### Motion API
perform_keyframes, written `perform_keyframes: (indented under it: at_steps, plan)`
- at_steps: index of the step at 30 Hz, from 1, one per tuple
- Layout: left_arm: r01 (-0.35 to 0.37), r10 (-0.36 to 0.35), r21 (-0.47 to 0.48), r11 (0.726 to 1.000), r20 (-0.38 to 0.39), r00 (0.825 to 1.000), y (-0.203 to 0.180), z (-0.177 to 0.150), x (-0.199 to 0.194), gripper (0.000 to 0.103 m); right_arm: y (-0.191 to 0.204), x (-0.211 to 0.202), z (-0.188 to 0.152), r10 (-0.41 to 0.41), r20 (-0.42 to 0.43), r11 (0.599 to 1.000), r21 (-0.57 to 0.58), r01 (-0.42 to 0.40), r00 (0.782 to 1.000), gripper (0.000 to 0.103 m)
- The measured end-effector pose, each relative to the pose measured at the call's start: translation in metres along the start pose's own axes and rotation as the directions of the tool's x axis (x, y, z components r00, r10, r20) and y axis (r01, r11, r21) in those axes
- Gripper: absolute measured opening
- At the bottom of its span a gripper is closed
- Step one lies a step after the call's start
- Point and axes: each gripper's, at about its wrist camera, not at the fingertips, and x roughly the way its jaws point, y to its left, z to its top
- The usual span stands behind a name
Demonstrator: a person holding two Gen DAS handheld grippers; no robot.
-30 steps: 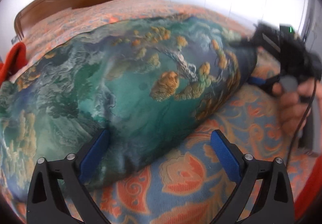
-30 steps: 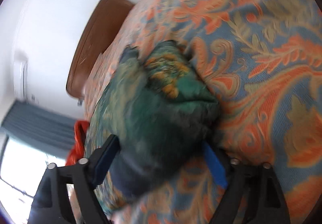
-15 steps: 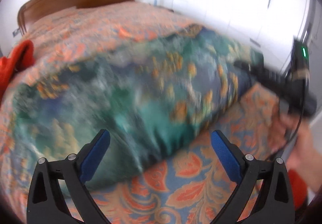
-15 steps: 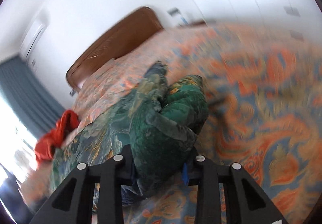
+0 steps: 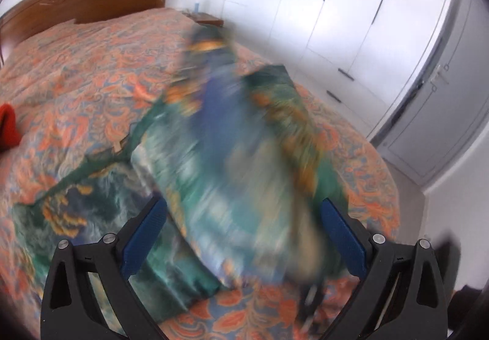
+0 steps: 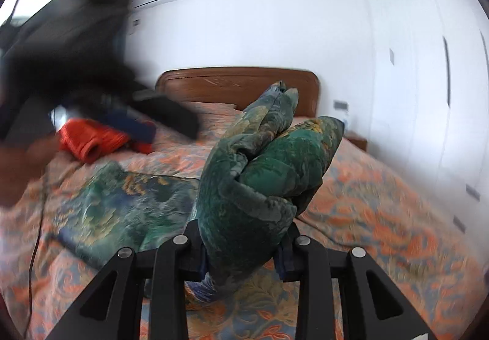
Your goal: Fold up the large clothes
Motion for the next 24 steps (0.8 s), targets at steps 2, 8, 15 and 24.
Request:
perform_keyframes:
  at_steps: [2,8,15,24]
  plan:
    - [-0.017,0.017,0.000,1.000,-0.011,1.000,-0.001,0.007,0.001,0.101,0.027,-0.003,0.000,0.013,0.018,0.994,-0.112,-0.011,1.000,0.031]
    - [-0.162,0.164,0.024,0.986,-0.091,0.982,-0.004,0.003,0.010,0.101,0.089,-0.008,-0.006,0.022,0.056,0.939,-0.345,-0.001,0.998,0.031]
    - [-0.283,0.283,0.027,0.959,-0.157,0.946,0.007,-0.012,0.015,0.031,0.120,-0.006,-0.019,0.023,0.055,0.888,-0.460,0.005,0.998,0.031]
    - [-0.292,0.284,-0.047,0.955,-0.133,0.949,0.071,-0.009,-0.025,0.027,0.077,-0.029,-0.004,0.260,-0.059,0.958,-0.110,-0.265,0.964,0.065]
